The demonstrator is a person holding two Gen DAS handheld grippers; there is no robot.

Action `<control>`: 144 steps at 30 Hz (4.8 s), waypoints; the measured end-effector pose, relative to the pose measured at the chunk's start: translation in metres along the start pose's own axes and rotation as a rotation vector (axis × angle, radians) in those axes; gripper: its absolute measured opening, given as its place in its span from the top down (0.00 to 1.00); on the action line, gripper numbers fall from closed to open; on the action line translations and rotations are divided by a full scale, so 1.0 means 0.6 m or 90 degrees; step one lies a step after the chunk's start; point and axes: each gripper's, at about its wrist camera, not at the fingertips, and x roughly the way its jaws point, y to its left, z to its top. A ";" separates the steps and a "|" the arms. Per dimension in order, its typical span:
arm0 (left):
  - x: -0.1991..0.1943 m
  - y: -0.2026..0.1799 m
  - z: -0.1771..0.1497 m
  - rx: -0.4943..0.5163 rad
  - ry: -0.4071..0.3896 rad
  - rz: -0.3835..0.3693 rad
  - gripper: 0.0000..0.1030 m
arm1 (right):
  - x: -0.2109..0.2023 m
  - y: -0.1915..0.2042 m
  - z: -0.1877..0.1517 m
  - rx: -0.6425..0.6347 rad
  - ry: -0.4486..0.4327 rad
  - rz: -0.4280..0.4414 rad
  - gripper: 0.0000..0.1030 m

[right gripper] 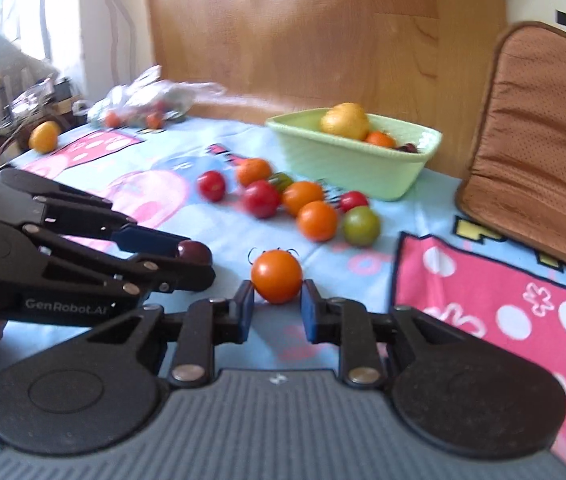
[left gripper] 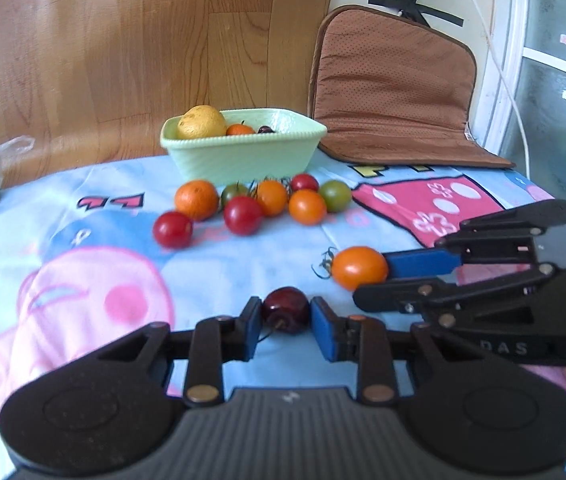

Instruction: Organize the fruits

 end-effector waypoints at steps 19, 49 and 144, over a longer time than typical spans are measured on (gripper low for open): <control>-0.078 -0.005 -0.074 -0.017 -0.048 -0.009 0.73 | -0.052 0.113 -0.052 -0.089 -0.026 -0.009 0.47; 0.138 0.074 0.258 -0.023 -0.079 0.009 0.73 | 0.063 -0.075 0.134 0.048 -0.143 -0.124 0.70; -0.053 -0.022 -0.042 -0.005 -0.023 -0.011 0.70 | -0.071 0.065 -0.054 -0.014 -0.024 -0.058 0.71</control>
